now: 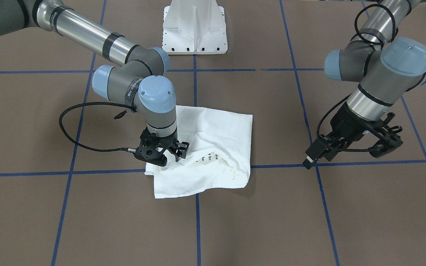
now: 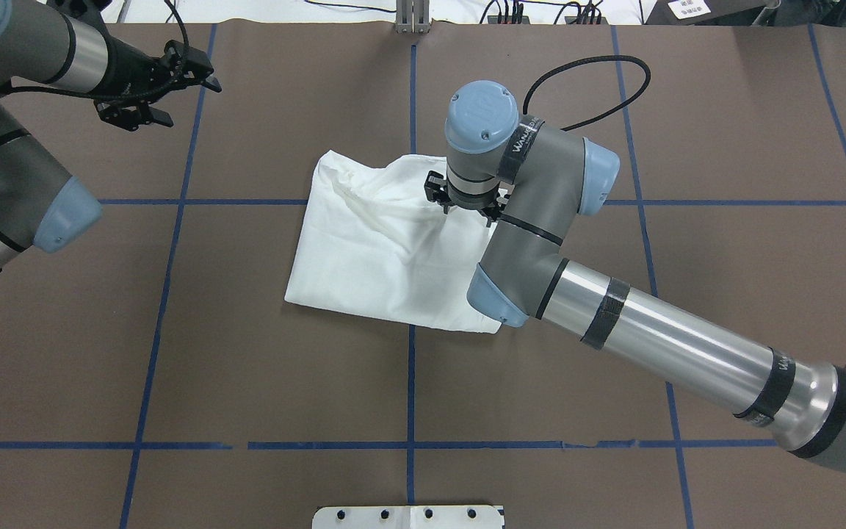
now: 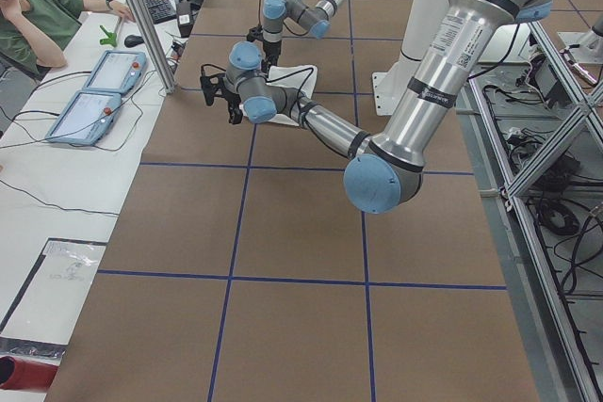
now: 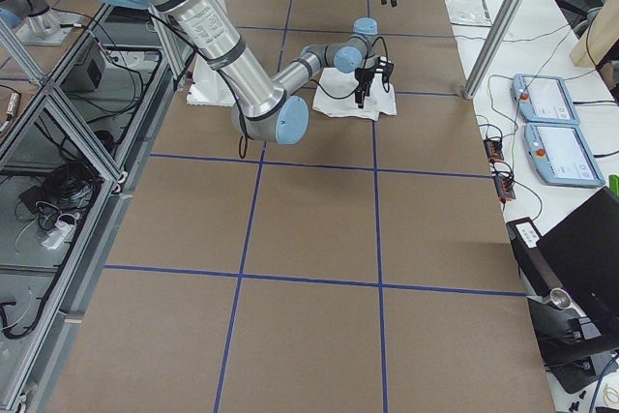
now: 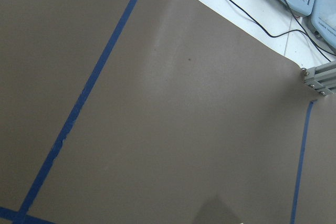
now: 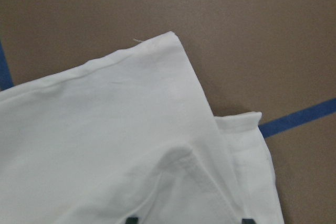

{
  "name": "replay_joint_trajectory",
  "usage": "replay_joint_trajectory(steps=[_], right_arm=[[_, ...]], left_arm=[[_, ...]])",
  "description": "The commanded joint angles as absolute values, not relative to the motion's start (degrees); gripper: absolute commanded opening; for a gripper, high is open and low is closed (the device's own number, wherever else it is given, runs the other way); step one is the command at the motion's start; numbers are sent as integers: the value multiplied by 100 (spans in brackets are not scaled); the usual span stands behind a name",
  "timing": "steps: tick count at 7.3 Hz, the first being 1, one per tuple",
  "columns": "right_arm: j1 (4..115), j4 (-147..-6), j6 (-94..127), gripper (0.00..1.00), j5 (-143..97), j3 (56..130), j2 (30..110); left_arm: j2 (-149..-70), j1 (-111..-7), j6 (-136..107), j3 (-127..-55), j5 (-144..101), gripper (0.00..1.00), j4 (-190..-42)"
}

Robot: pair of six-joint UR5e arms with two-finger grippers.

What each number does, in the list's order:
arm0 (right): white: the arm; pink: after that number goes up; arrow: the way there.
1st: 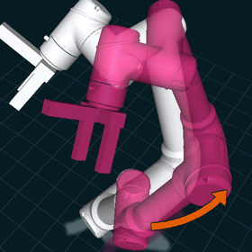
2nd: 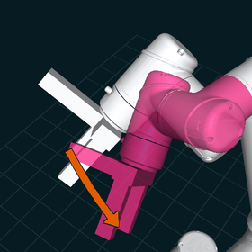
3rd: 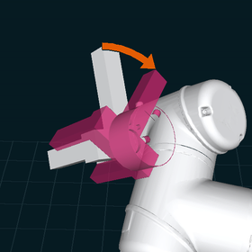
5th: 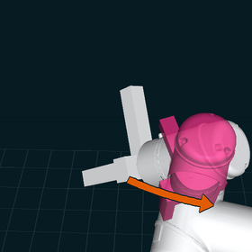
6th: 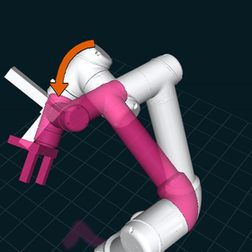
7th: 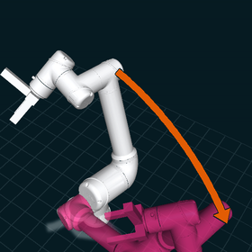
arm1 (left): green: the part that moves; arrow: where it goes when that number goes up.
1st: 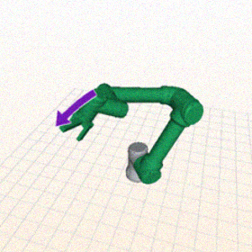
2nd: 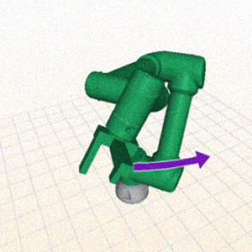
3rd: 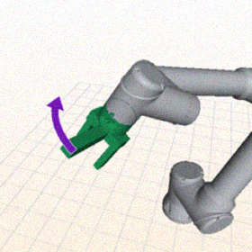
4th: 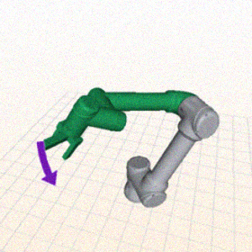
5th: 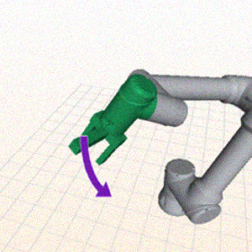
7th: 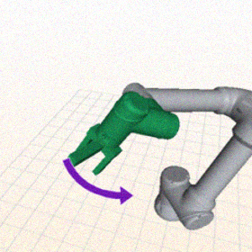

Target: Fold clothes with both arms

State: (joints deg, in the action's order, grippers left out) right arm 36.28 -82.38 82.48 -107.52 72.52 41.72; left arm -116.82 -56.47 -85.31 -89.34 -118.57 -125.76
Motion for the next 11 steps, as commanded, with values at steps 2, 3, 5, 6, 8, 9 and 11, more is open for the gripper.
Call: replay_joint_trajectory(steps=[2, 3, 5, 6, 8, 9, 11], right_arm=[[3691, -8235, 8235, 42, -10767, 7233, 4175], [3735, -8235, 8201, 43, -10767, 7233, 4184], [3735, -8235, 8095, 48, -10758, 7225, 4184], [3735, -8209, 8051, 50, -10740, 7146, 4175], [3735, -7815, 8059, 51, -10723, 6936, 4175], [3735, -7813, 8060, 51, -10723, 6935, 4175], [3753, -7813, 8025, 42, -10723, 6935, 4175]], left_arm=[[-11689, -5634, -8543, -8930, -11848, 99, -12595], [-11689, -5634, -8552, -8921, -11848, 99, -12603], [-11689, -5625, -8569, -8921, -11848, 99, -12604], [-11689, -5625, -8569, -8921, -11848, 99, -12604], [-11689, -5625, -8569, -8912, -11848, 99, -12604], [-11689, -5625, -8569, -8912, -11848, 99, -12604], [-11689, -5625, -8569, -8903, -11848, 99, -12604]])
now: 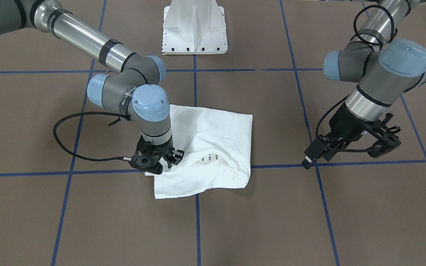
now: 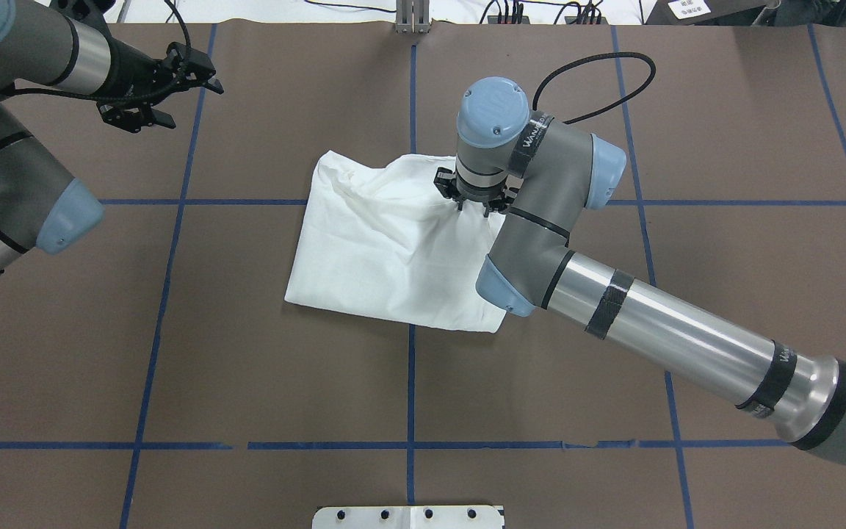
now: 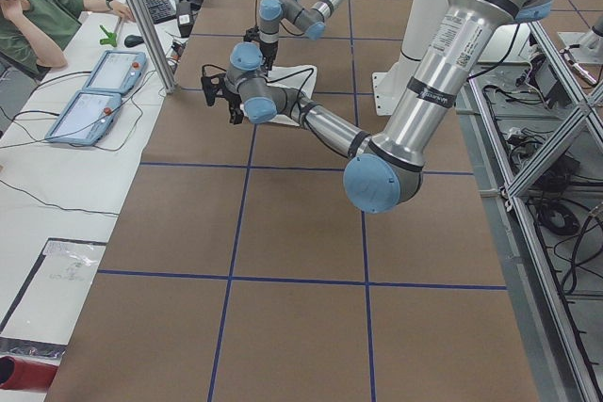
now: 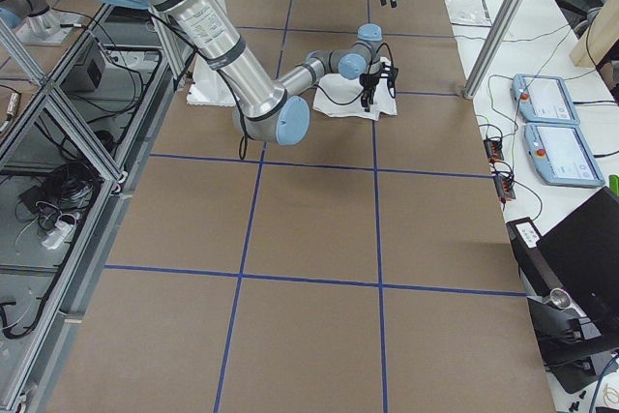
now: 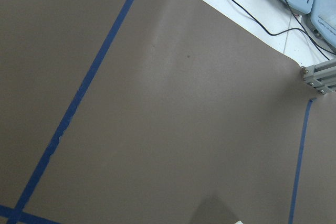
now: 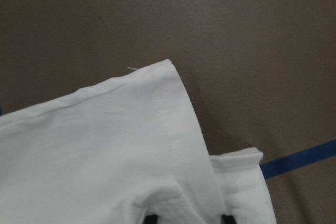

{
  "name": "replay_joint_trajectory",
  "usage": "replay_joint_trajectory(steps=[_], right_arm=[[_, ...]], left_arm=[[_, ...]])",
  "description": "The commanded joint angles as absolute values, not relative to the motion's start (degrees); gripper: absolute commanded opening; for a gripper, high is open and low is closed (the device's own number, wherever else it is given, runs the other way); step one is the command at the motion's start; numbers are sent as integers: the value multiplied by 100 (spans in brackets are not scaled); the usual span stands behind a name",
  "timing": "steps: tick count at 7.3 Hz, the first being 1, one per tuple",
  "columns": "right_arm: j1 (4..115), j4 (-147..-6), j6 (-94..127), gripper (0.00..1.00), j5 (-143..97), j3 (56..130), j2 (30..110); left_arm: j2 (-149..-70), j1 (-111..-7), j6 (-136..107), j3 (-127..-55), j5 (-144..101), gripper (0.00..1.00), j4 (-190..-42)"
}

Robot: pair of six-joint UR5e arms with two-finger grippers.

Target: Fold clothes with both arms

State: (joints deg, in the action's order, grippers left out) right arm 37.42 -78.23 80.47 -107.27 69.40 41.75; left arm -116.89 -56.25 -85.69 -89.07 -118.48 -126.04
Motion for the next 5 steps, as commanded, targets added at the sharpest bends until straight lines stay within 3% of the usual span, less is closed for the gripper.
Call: replay_joint_trajectory(steps=[1, 2, 5], right_arm=[[3779, -7813, 8120, 14, -10714, 6935, 4166], [3779, -7805, 8286, 0, -10714, 6935, 4157], [3858, -7796, 8244, 0, -10723, 6943, 4157]], left_arm=[[-11689, -5625, -8569, -8903, -11848, 99, -12604], [-11689, -5625, -8578, -8921, -11848, 99, -12604], [-11698, -5625, -8578, -8912, -11848, 99, -12604]])
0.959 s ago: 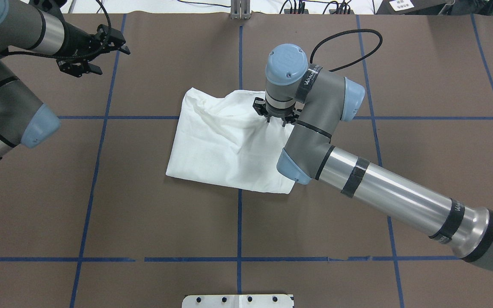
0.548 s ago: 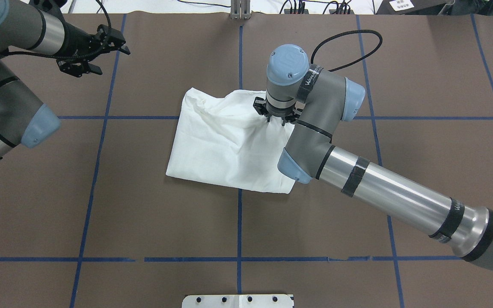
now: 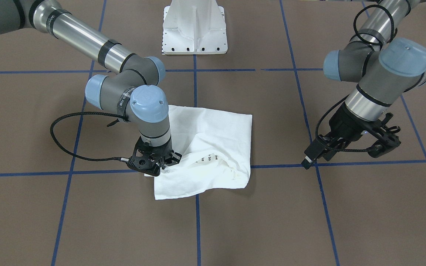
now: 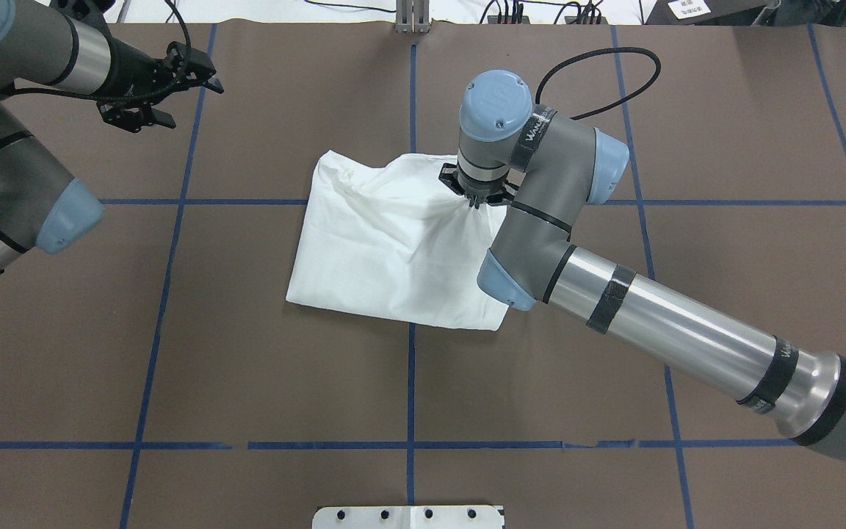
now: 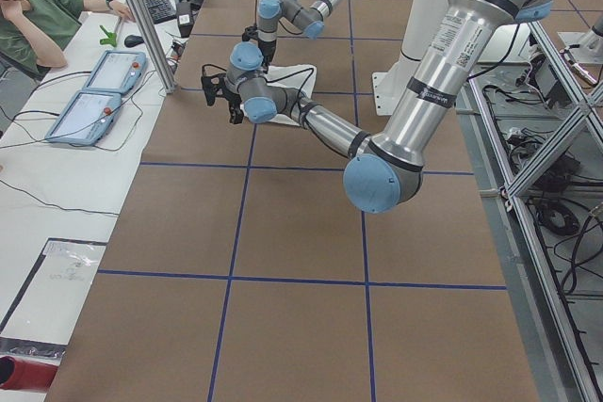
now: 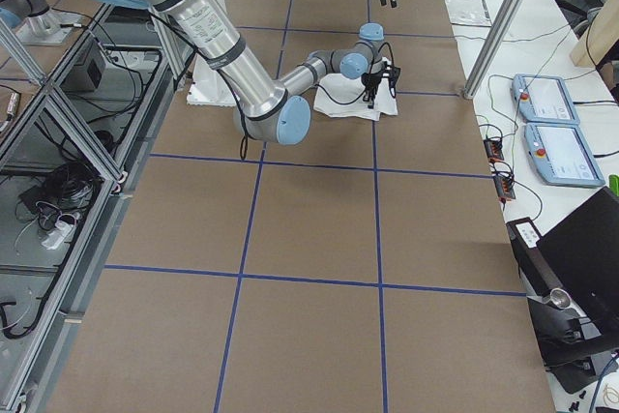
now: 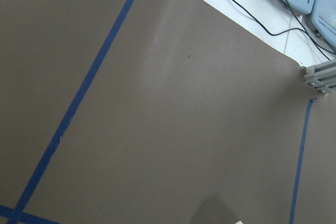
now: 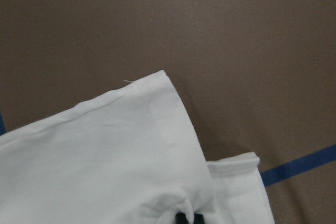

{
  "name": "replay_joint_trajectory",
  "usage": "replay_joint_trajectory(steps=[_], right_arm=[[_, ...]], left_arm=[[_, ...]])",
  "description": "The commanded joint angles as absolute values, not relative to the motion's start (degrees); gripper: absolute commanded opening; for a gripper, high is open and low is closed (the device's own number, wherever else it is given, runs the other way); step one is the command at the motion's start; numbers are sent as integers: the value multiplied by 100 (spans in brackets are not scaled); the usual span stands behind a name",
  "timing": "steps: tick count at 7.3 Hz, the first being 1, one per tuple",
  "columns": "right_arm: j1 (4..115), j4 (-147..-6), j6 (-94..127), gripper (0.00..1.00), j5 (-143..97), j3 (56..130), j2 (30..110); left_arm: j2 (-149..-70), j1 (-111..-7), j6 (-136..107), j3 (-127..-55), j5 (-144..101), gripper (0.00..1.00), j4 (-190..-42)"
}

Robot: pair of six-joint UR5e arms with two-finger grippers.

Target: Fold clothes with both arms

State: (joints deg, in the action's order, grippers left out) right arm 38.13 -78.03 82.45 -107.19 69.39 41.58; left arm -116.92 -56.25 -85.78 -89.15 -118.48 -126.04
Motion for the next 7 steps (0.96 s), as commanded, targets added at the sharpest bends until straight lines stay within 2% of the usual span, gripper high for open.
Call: replay_joint_trajectory(steps=[1, 4, 7], right_arm=[[3954, -7805, 8244, 0, -10766, 7030, 4157], [4210, -7936, 8253, 0, -10863, 7399, 4471], [4201, -7910, 8253, 0, -10828, 7418, 4737]], left_arm=[[-11698, -5616, -8578, -8912, -11848, 99, -12604], [-11716, -5616, -8587, -8921, -11848, 99, -12604], [-11725, -5616, -8587, -8921, -11848, 99, -12604]])
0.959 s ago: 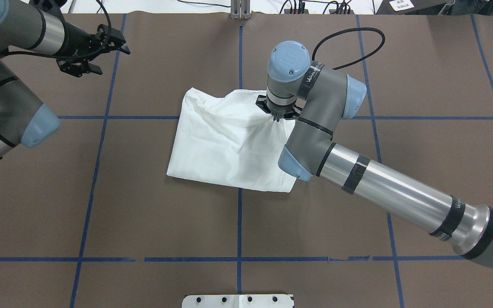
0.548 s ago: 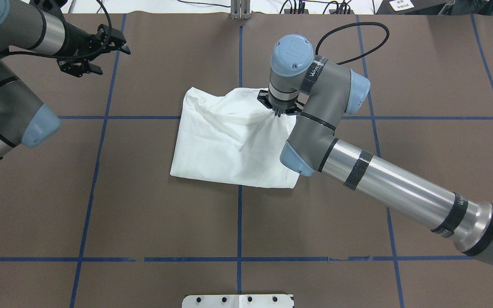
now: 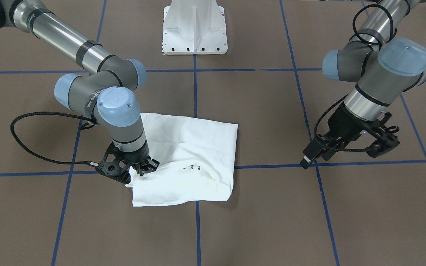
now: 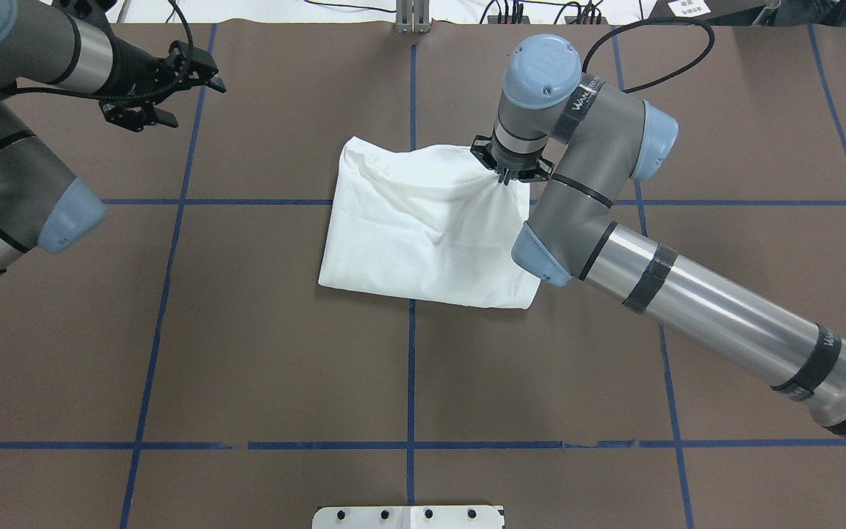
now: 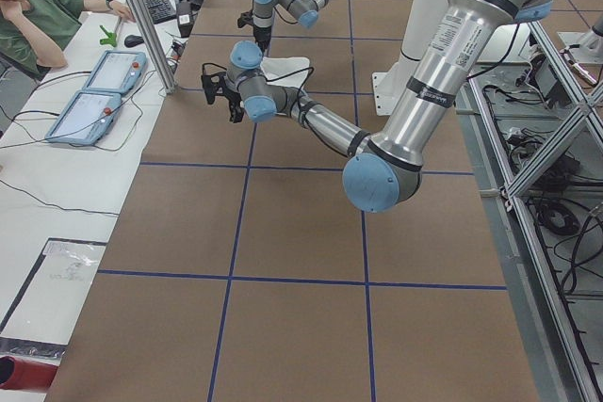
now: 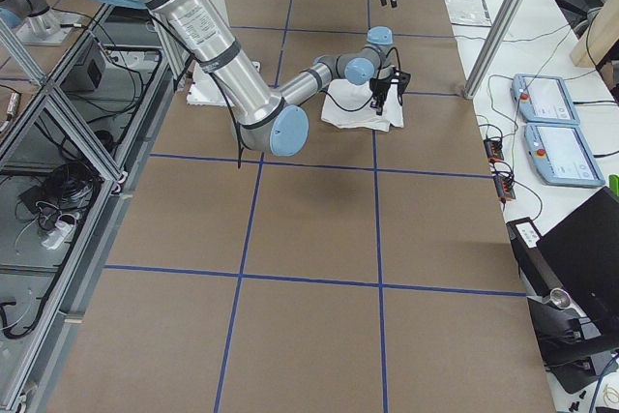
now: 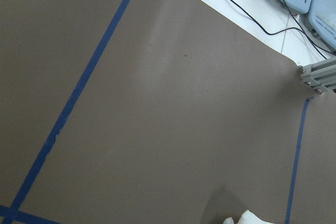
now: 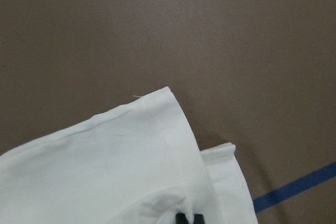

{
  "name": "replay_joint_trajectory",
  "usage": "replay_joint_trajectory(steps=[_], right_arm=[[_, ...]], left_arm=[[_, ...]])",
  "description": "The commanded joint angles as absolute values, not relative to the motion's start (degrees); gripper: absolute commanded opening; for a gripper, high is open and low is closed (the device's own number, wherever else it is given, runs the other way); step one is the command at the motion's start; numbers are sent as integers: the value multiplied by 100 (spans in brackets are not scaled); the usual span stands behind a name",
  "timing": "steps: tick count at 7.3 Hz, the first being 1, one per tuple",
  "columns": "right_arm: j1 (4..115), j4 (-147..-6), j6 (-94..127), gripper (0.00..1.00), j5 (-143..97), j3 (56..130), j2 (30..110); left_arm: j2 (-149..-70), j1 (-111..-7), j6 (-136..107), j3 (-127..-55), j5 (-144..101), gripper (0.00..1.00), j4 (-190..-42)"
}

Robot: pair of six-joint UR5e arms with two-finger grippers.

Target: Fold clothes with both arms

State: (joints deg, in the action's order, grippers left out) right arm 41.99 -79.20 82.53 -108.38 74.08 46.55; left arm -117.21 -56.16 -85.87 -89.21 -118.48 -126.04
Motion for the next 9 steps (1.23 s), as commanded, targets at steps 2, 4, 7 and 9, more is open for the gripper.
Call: replay_joint_trajectory(steps=[2, 4, 7, 9], right_arm=[[4262, -7849, 8236, 99, -10846, 7418, 4763], [4542, -7918, 7877, 100, -10976, 7732, 4746], [6015, -7928, 5450, 100, -12379, 8619, 5822], [7315, -7945, 3656, 100, -13251, 8718, 6588]], left_arm=[[-11725, -5616, -8587, -8921, -11856, 99, -12595], [-11672, -5634, -8491, -8982, -11874, 99, -12586], [-10683, -5869, -7345, -9823, -12180, 99, -12525], [-9638, -6492, -5496, -10334, -12217, 99, -12516]])
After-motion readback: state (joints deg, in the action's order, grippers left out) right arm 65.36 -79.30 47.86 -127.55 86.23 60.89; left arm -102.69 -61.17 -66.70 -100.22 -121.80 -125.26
